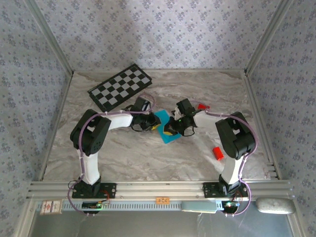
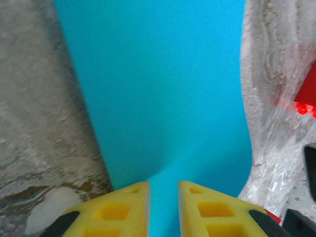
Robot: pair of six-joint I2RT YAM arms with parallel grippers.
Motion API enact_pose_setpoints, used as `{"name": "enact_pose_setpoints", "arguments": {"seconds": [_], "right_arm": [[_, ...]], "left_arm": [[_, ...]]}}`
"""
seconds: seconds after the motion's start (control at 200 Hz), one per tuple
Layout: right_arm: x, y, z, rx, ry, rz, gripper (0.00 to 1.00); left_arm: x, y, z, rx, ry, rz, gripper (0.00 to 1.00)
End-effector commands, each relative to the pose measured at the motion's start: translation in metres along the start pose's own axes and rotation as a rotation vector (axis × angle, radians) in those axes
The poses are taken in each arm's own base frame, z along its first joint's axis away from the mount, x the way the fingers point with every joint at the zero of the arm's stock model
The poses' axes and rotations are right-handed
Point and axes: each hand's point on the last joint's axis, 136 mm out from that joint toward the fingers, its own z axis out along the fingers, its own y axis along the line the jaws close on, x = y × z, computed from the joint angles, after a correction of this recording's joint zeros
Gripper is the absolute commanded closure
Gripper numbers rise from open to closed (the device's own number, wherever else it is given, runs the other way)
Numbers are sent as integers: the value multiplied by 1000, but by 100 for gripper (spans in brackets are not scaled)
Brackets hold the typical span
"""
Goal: Fold a paper plane with a square sheet of paper (pick it up from the middle)
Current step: Fold the triangle a second time at the center of the table.
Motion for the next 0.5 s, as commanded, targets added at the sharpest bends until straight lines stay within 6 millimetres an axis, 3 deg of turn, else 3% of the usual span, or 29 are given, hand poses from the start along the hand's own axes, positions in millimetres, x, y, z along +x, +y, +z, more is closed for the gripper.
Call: {"name": "enact_pose_setpoints", "arguments": {"seconds": [0.0, 0.31, 0.5], "right_arm": [[-1, -3, 2, 30, 7, -8, 100], [-5, 0, 5, 15, 0, -15, 100], [-8, 6, 8, -29, -12, -23, 100]], "left_arm": [[-7, -24, -18, 31, -26, 67, 78], [-20, -1, 0, -76, -50, 56, 79], [-18, 15, 10, -132, -27, 42, 82]]}}
